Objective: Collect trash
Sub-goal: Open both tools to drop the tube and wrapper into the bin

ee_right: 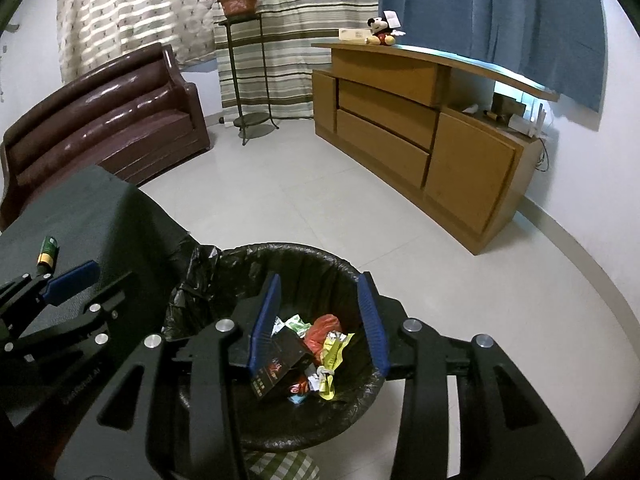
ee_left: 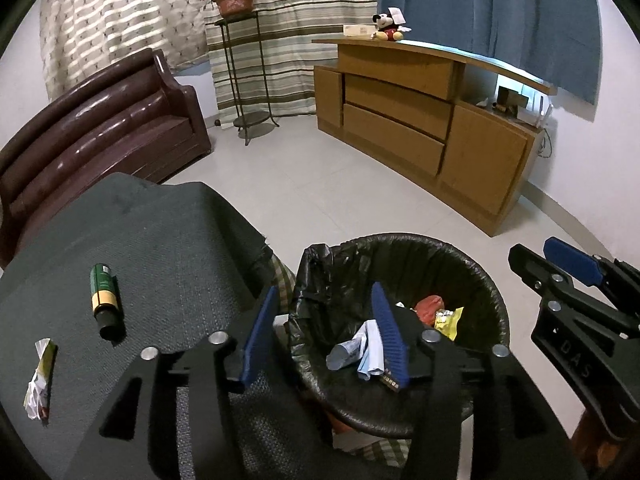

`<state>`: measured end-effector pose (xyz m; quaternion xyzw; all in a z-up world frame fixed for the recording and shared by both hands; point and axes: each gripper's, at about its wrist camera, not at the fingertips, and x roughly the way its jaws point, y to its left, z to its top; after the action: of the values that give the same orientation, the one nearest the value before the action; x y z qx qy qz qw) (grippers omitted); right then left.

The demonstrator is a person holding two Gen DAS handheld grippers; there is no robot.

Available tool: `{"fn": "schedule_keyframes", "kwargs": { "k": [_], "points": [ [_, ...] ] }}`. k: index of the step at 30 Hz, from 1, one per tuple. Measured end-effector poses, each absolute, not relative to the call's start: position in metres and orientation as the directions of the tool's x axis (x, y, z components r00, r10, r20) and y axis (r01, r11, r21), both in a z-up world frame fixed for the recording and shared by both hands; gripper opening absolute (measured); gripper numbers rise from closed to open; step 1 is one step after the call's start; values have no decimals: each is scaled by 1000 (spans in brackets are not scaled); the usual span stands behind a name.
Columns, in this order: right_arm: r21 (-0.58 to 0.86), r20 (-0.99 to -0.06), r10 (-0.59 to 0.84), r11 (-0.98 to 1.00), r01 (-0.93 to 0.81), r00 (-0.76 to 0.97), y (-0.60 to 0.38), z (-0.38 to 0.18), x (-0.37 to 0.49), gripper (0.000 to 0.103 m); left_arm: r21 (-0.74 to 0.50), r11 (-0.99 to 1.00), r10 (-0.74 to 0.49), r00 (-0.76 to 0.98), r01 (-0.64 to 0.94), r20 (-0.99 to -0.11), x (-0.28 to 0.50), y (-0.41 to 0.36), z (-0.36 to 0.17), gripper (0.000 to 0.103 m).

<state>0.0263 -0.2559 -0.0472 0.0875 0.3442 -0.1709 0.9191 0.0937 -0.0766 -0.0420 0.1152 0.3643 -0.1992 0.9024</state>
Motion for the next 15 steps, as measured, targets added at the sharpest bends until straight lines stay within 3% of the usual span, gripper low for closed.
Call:
{"fn": "schedule_keyframes", "kwargs": {
  "k": [5, 15],
  "points": [
    [44, -662, -255, 925, 376, 705, -253, -46, 26, 46, 59, 894, -279, 656, 444, -701, 93, -74, -39, 53],
    [63, -669, -191, 948, 311, 718, -224, -44, 33, 46, 64, 914, -248, 675, 401, -695, 90, -42, -30, 53]
  ]
}}
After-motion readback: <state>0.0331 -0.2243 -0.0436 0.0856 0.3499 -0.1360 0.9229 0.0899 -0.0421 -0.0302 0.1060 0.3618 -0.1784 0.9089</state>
